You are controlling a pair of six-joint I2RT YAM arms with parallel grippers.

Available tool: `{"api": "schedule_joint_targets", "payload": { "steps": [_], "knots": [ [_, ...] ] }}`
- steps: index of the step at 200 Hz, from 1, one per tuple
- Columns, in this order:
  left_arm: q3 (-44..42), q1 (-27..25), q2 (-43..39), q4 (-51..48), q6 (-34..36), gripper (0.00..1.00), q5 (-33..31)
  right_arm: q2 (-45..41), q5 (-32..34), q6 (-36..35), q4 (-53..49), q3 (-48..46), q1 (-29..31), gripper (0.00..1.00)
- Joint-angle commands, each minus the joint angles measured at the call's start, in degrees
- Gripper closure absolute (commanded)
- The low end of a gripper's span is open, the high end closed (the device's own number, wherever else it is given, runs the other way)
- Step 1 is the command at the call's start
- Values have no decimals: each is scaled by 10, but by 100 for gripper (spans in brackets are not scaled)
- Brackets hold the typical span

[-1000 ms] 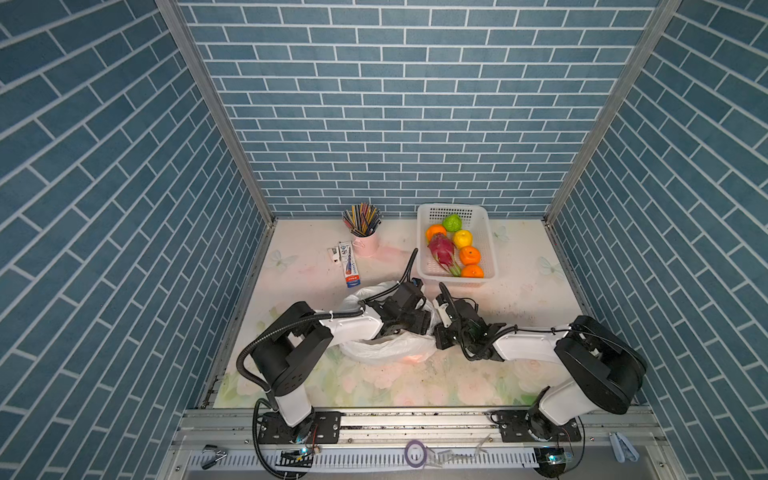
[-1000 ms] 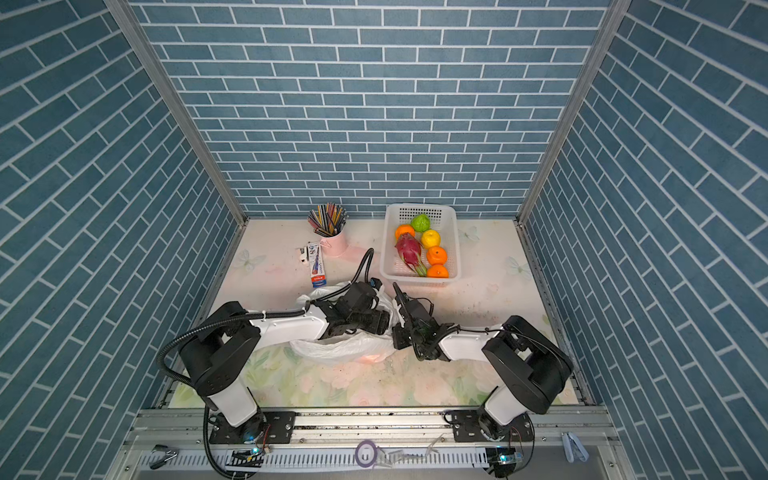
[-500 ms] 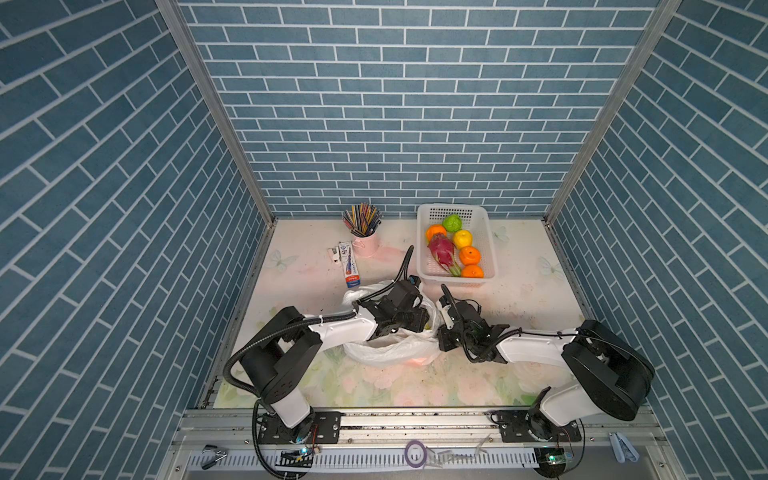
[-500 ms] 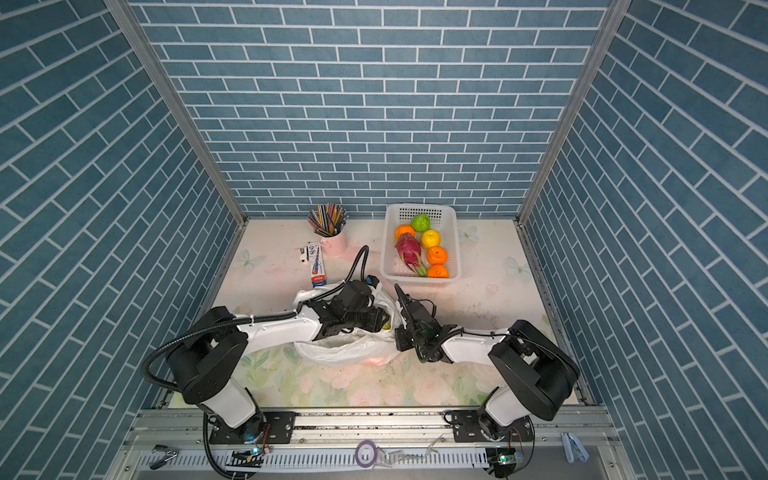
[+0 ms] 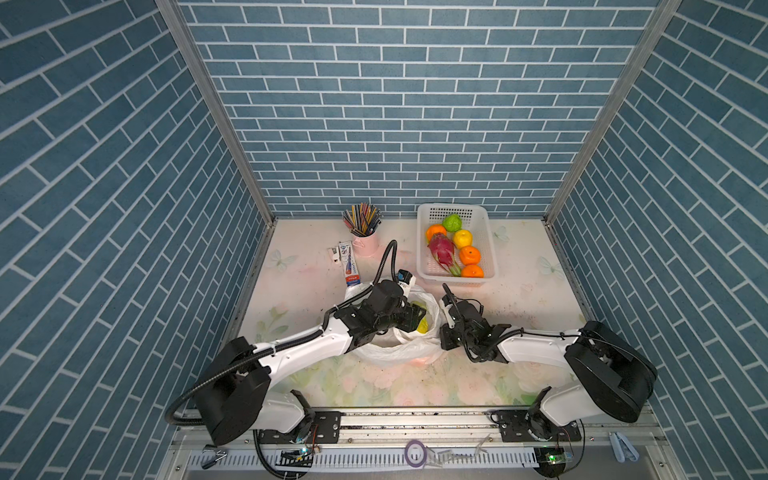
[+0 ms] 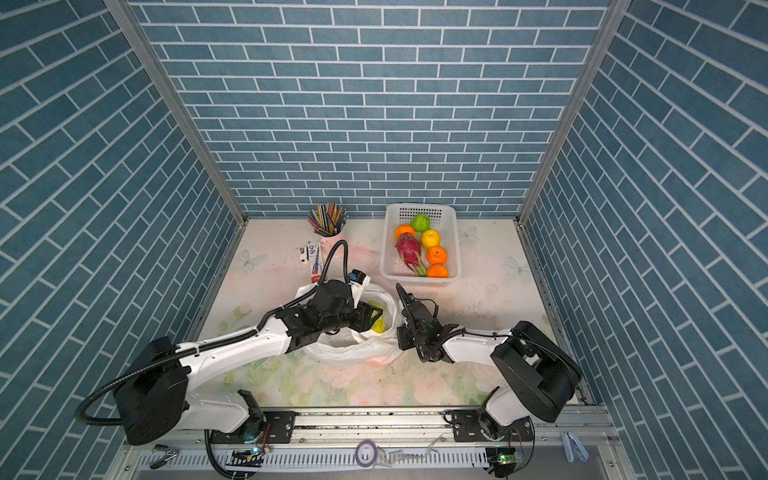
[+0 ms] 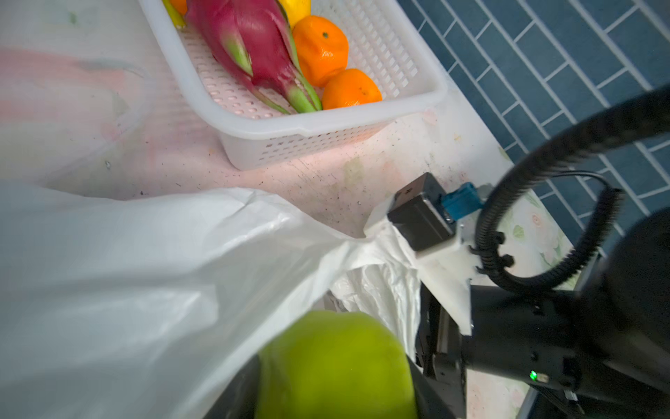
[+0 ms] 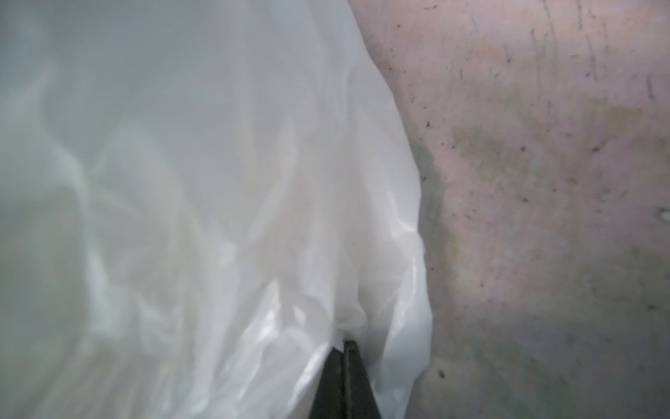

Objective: Untie the knot of the plastic bag and take out the fruit
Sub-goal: 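Grasp the green fruit with the left gripper and lift it from the bag, then pass the green fruit from the left gripper to the right gripper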

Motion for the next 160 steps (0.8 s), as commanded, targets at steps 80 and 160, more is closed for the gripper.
{"api": "schedule_joint_targets", "payload": {
  "steps": [80,160],
  "knots": [
    [-9,21,-128,57,20,54,-36,-123,76,34,-74,-8,-4,55],
    [52,61,-137,20,-91,54,12,-318,150,-62,-42,11,-4,37]
  ]
}}
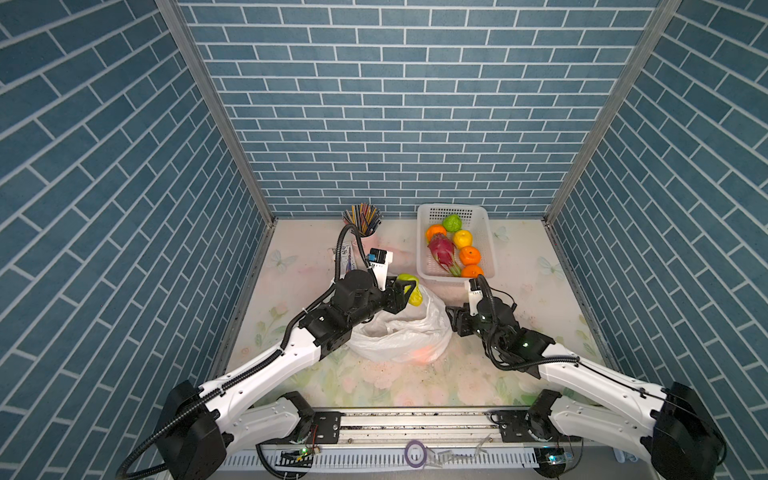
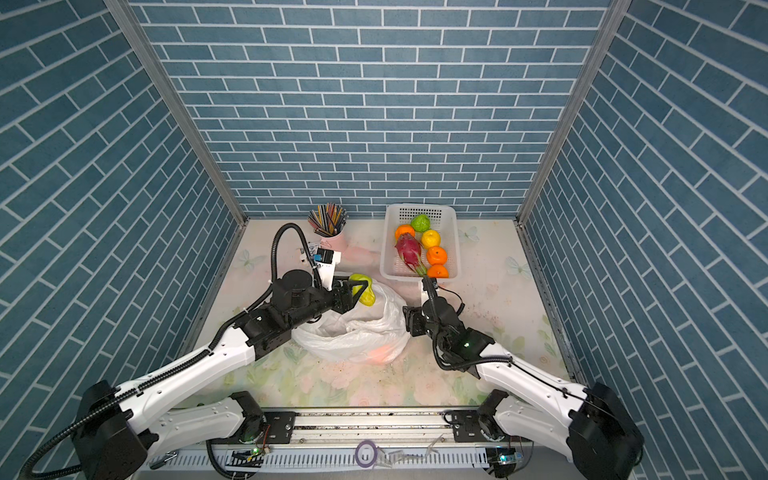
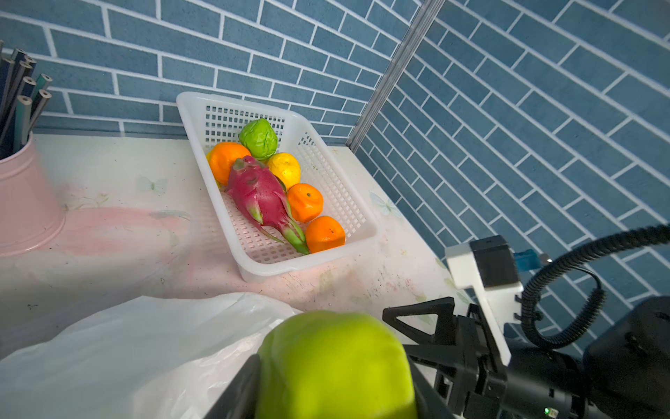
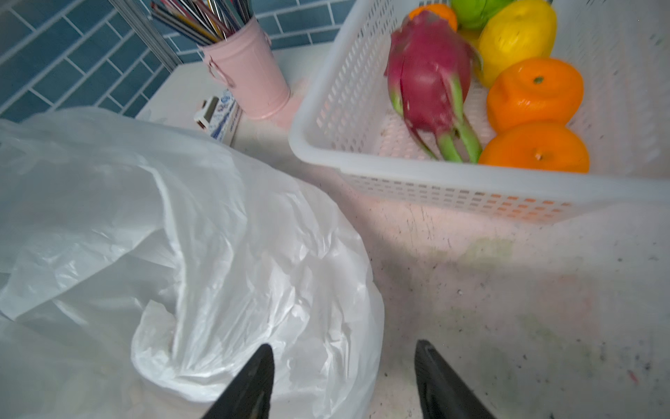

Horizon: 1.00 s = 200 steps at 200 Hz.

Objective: Untie the knot of the plastic bag and take out the fruit
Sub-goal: 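Pass the green fruit from the left gripper to the right gripper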

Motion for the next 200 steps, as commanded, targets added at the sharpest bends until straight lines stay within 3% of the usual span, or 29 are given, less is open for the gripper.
{"api": "schedule_joint_targets", "payload": {
  "steps": [1,27,63,84,91,101,104,127,200],
  "knots": [
    [31,9,-7,-8,-54,54,13,-40,36,-60,32,12,-1,36],
    [41,24,-5,-11,-112,54,30,-79,-6,-135,125,3,-1,33],
    [49,36,-7,-12,-172,54,34,-104,-149,-266,306,-41,0,30],
    [48,40,-12,-12,-213,54,31,-90,-201,-304,349,-41,-1,30],
    [47,42,-13,-14,-230,54,30,-83,-220,-317,357,-39,0,25],
    [46,45,-13,-15,-253,55,30,-71,-248,-327,373,-37,0,7],
    [46,45,-13,-15,-258,54,30,-67,-256,-331,378,-37,0,5],
    [46,46,-10,-17,-289,55,34,-31,-298,-345,420,-29,0,5],
    [44,46,-2,-15,-335,56,46,101,-326,-355,429,45,-1,3]
  ]
}}
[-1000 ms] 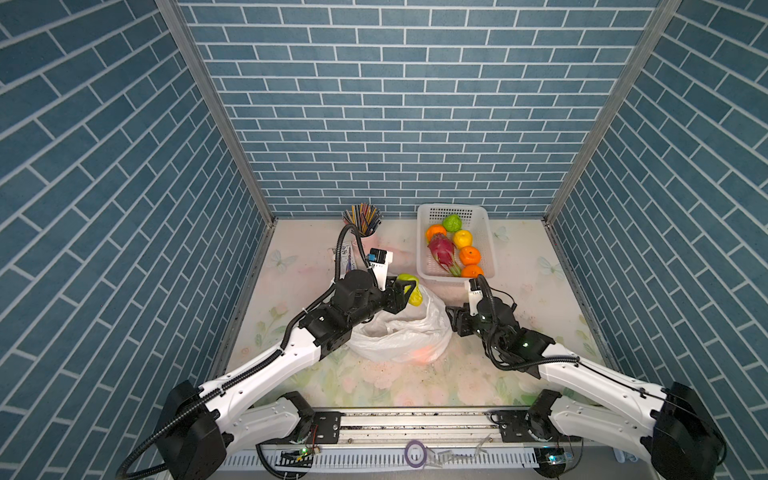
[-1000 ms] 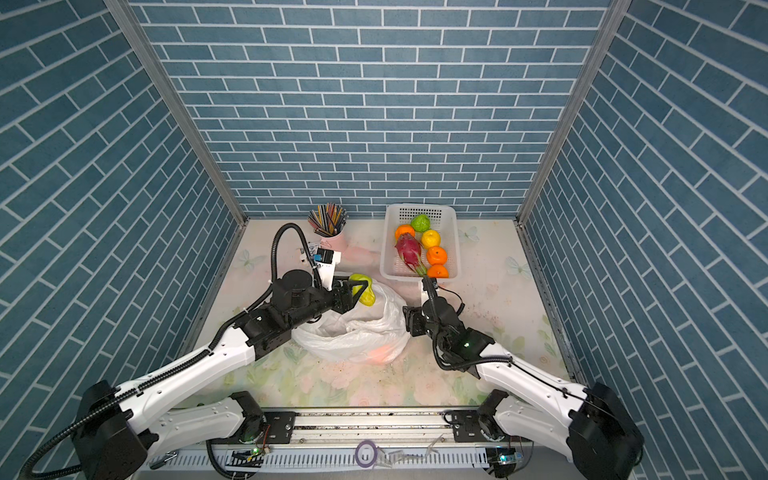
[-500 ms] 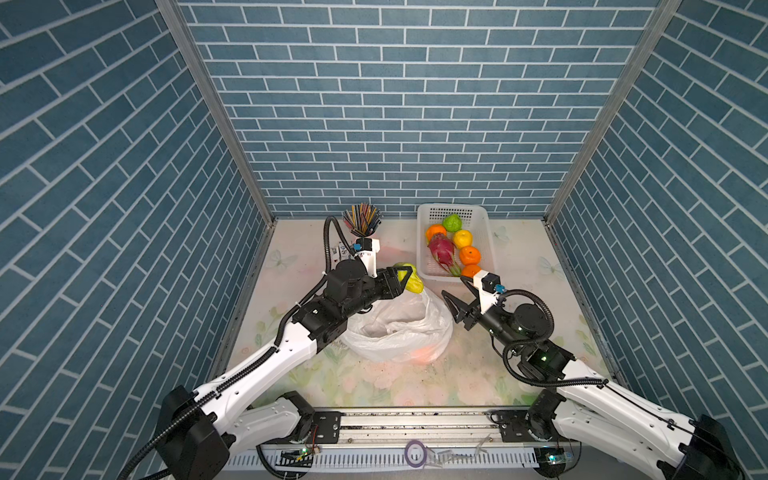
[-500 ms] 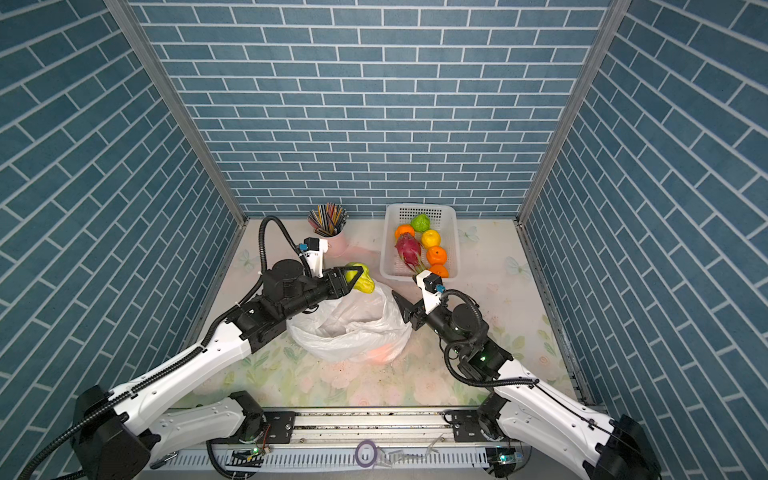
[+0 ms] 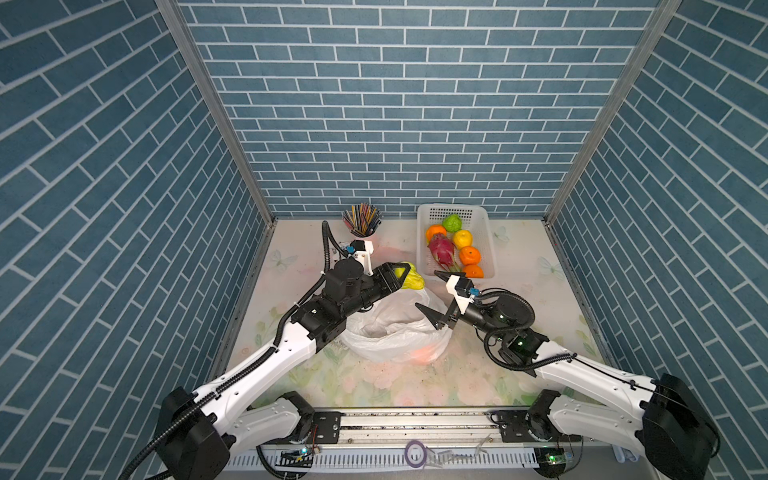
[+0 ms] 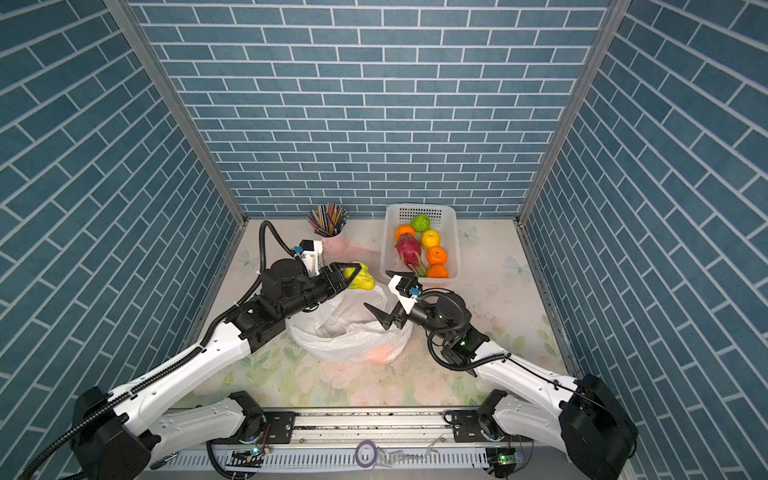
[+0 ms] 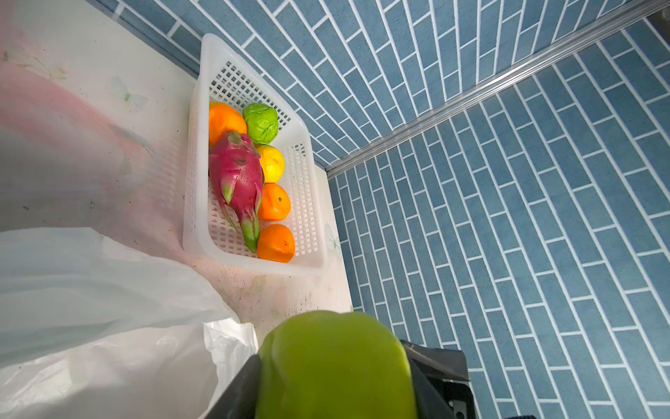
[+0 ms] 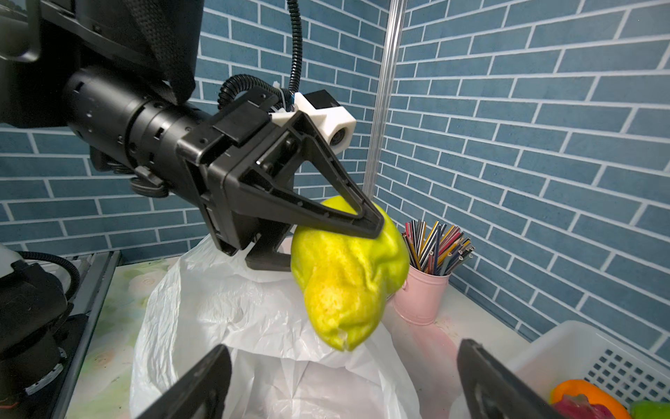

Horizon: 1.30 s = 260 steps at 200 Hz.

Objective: Untie the knot of the plastic bag and take out the fruit
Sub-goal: 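Pass the green fruit from the left gripper to the right gripper, then carry the green fruit into the basket with the right gripper and release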

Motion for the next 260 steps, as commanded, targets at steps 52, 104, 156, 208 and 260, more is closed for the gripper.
{"api": "schedule_joint_targets", "payload": {
  "steps": [52,104,156,208,260],
  "knots": [
    [15,4,3,-14,-30,56,9,117,-57,-36,34,98,0,3],
    [15,4,2,-18,-36,57,10,168,-97,-36,78,118,0,6],
    [11,4,0,-16,-42,57,10,185,-114,-35,80,129,-1,20],
    [9,4,-1,-12,-37,43,9,176,-101,-31,80,127,0,38],
    [6,4,-24,-18,8,14,-29,153,-78,-25,79,116,-5,42]
  ]
}}
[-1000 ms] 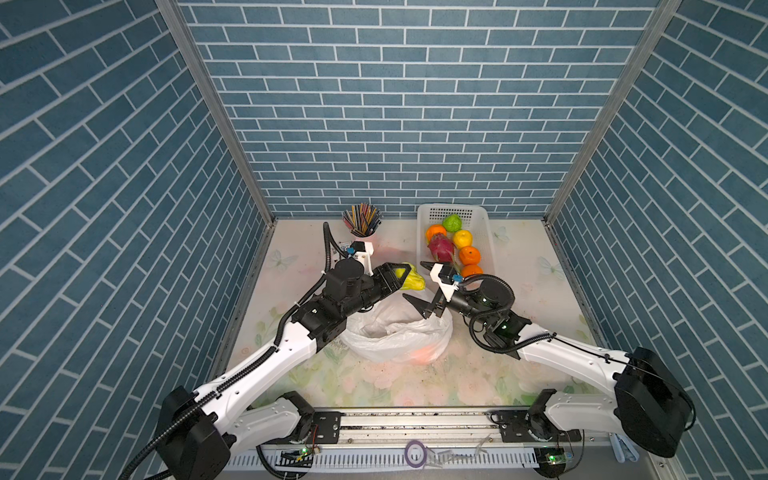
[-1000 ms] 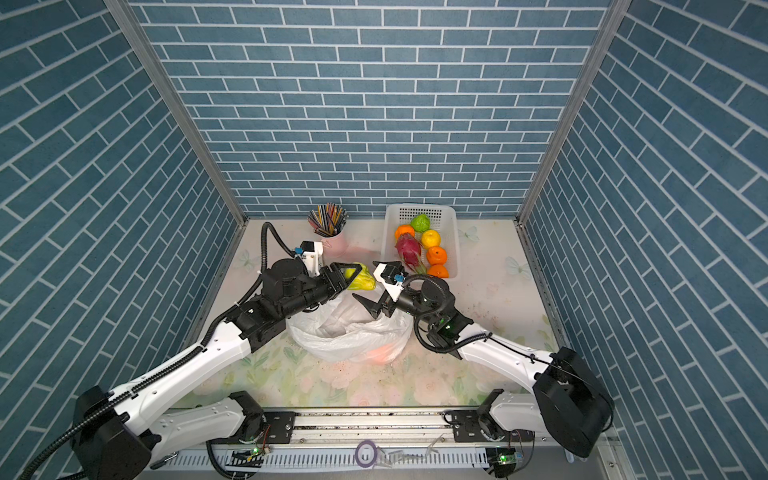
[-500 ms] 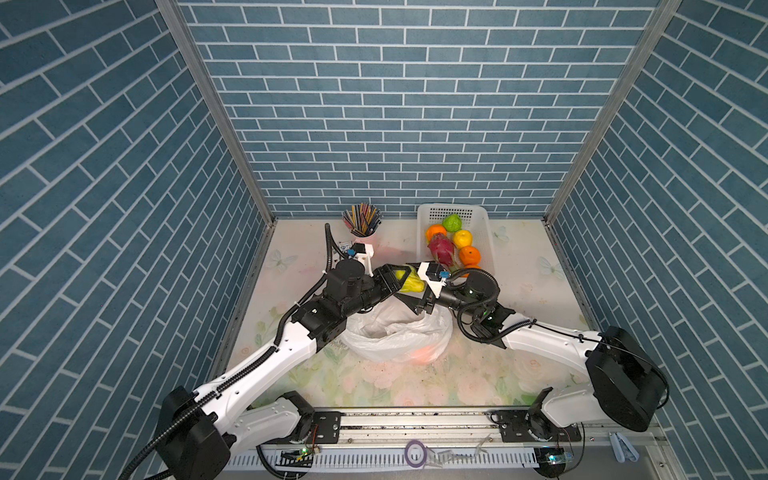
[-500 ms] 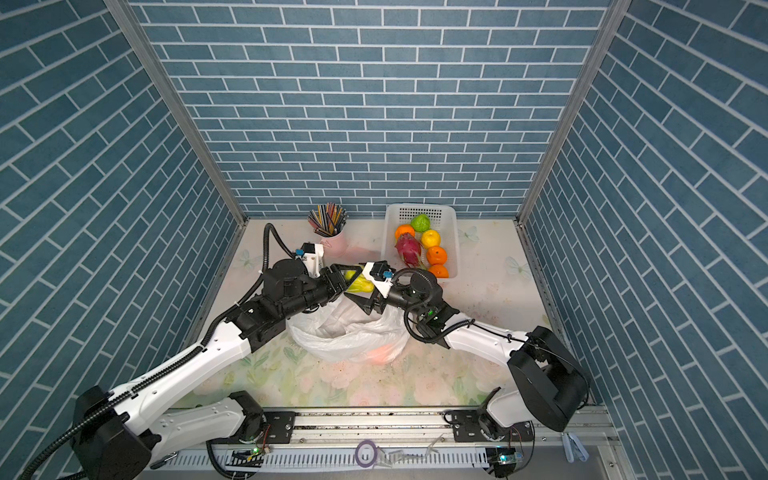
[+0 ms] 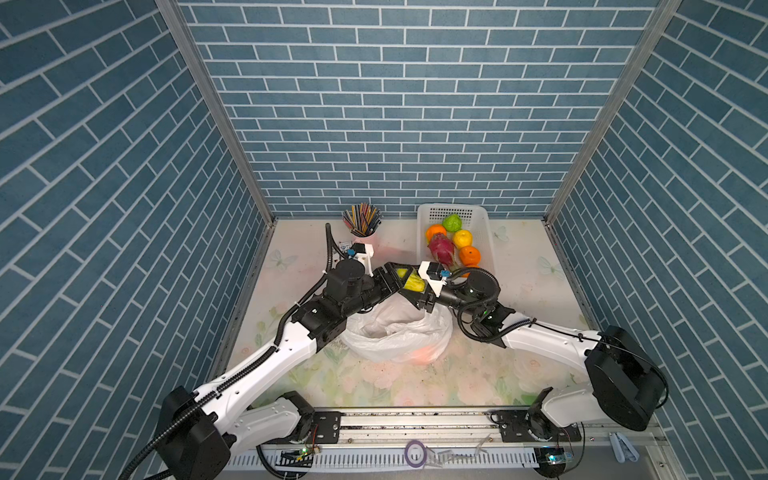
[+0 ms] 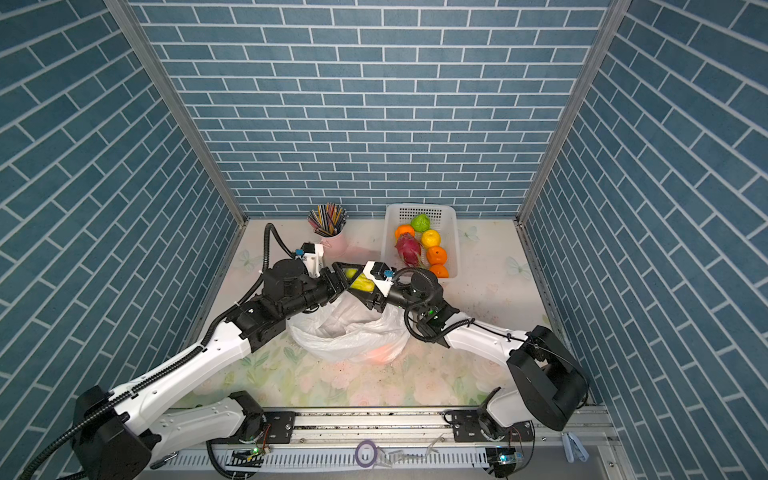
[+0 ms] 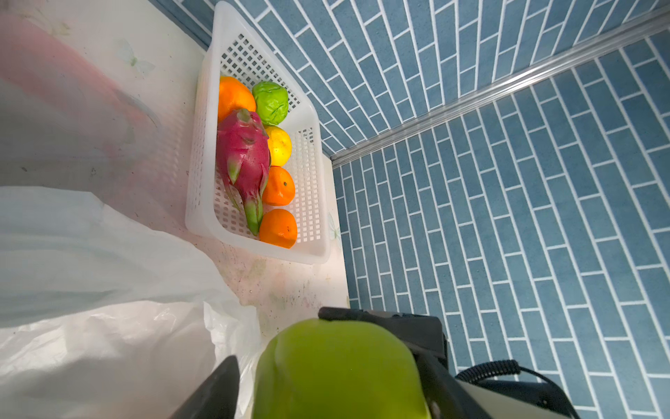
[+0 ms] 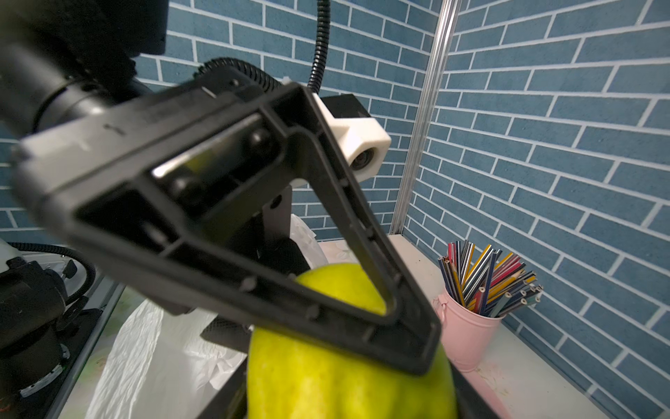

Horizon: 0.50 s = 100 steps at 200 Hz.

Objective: Untie the knot of the plastic bag and take out the fruit
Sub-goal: 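Carry the green fruit into the basket with the right gripper and release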

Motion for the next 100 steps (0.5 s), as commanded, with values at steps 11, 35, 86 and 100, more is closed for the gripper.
{"api": "schedule_joint_targets", "payload": {
  "steps": [11,35,86,100],
  "knots": [
    [6,4,-36,-6,44,11,-56,-34,19,-14,18,-1,-5,42],
    [3,5,-63,-25,83,11,-107,-55,33,-10,-4,-1,-17,43],
    [-24,5,-100,0,322,11,-93,-80,55,64,-82,23,-81,45],
    [-26,5,-106,-15,386,11,-84,-73,60,105,-143,54,-104,45]
  ]
}}
